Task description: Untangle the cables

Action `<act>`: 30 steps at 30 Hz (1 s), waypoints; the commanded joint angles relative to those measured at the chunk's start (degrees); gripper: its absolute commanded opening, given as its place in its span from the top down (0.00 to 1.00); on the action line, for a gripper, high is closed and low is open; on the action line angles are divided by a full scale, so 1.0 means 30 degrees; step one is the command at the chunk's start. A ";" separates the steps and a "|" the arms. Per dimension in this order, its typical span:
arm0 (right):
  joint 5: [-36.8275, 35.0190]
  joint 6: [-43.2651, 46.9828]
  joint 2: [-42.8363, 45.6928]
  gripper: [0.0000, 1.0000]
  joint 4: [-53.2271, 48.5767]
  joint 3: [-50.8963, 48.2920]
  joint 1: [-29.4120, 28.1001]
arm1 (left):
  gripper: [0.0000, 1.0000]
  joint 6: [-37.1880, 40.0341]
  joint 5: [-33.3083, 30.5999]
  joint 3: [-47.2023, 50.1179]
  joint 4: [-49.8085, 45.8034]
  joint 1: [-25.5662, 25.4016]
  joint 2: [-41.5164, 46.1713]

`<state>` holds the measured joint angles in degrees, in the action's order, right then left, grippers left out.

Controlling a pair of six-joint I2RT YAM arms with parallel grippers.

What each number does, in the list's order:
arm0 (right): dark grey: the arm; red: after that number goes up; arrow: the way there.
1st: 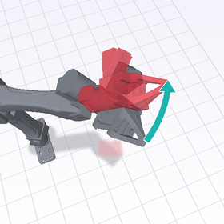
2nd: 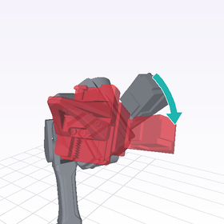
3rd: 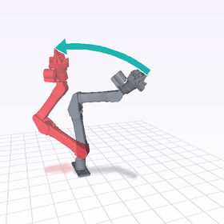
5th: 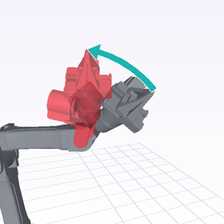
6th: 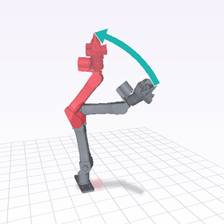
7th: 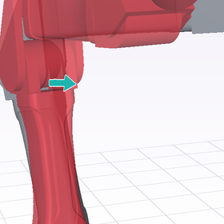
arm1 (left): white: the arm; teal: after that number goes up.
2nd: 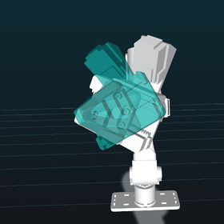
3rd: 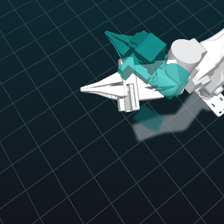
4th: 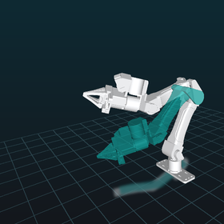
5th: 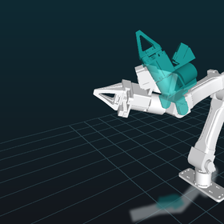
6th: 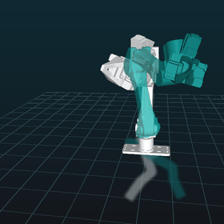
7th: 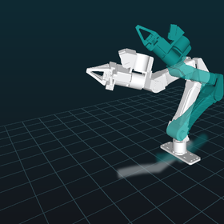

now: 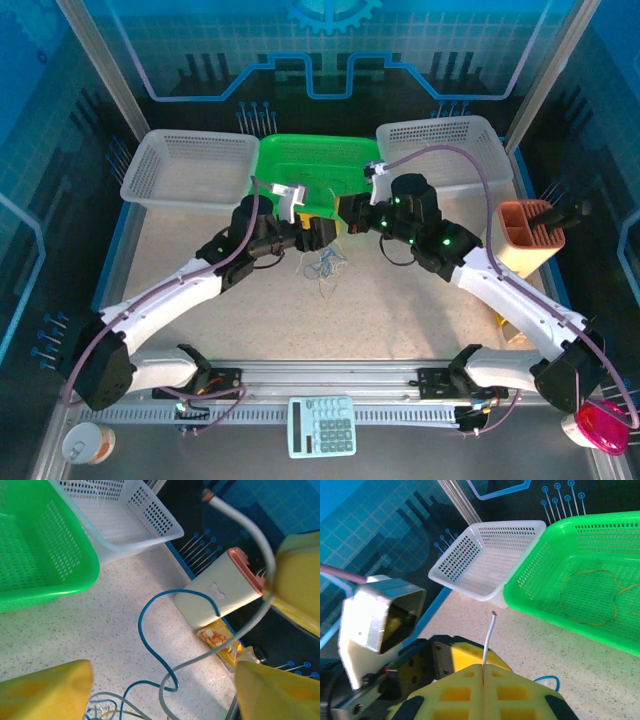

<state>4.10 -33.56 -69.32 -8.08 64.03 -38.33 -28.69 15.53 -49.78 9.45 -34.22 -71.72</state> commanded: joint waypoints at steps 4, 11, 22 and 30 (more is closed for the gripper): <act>0.0456 0.0024 0.0442 1.00 0.0654 0.0843 -0.0331 | 0.55 -0.0091 0.0738 0.0867 0.2052 0.0015 -0.0751; 0.0040 -0.0003 0.0974 1.00 0.0645 0.2063 -0.0203 | 0.68 -0.0018 0.0218 0.2537 0.2768 0.0037 -0.1443; -0.0396 -0.0084 0.1721 1.00 0.0571 0.2767 0.0116 | 0.70 -0.0019 0.0005 0.4415 0.3450 0.0017 -0.1523; -0.1134 0.0042 0.2145 1.00 0.0760 0.0508 0.0095 | 0.42 0.0773 -0.0449 0.4852 0.1754 0.0011 0.1242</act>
<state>2.52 -34.22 -63.46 -6.81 67.16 -38.20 -28.16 15.40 -35.81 16.05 -34.24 -71.66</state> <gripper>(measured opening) 0.063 0.559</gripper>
